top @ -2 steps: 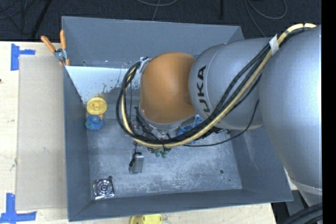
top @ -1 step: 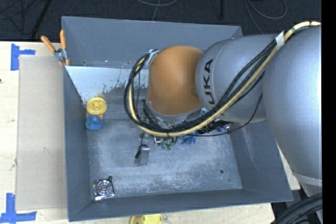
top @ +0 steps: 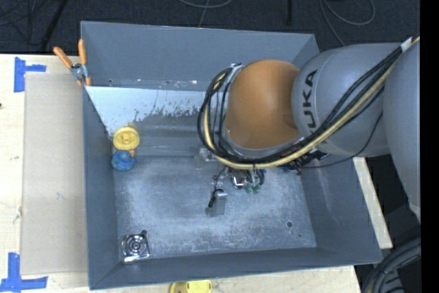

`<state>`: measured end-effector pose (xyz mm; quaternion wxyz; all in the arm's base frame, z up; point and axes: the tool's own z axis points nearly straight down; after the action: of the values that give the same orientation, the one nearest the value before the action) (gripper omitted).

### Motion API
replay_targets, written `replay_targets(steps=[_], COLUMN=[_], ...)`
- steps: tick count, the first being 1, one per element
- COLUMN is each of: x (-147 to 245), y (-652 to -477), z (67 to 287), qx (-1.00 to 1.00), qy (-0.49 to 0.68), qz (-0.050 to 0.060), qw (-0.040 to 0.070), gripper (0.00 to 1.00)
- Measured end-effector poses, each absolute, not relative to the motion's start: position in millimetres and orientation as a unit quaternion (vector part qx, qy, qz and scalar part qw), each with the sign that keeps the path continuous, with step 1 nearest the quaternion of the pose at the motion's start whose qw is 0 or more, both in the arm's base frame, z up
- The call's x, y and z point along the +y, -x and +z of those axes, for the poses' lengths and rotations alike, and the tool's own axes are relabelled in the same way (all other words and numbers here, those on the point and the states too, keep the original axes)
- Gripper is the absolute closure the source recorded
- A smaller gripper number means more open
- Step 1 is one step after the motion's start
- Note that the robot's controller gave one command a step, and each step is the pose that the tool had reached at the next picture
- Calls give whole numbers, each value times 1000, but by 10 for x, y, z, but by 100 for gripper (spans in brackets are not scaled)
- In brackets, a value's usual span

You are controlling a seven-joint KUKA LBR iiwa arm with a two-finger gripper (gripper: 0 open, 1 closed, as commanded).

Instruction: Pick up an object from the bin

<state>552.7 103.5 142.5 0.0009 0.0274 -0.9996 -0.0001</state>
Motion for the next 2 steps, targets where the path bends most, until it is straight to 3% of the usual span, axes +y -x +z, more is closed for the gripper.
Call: replay_targets(steps=[1,2], x=[860,971], y=[-5857,-5944], z=[1418,1422], qx=[-999,-999], qy=[-33,-35], qz=[2,1], qw=[0,-1], gripper=[0,0])
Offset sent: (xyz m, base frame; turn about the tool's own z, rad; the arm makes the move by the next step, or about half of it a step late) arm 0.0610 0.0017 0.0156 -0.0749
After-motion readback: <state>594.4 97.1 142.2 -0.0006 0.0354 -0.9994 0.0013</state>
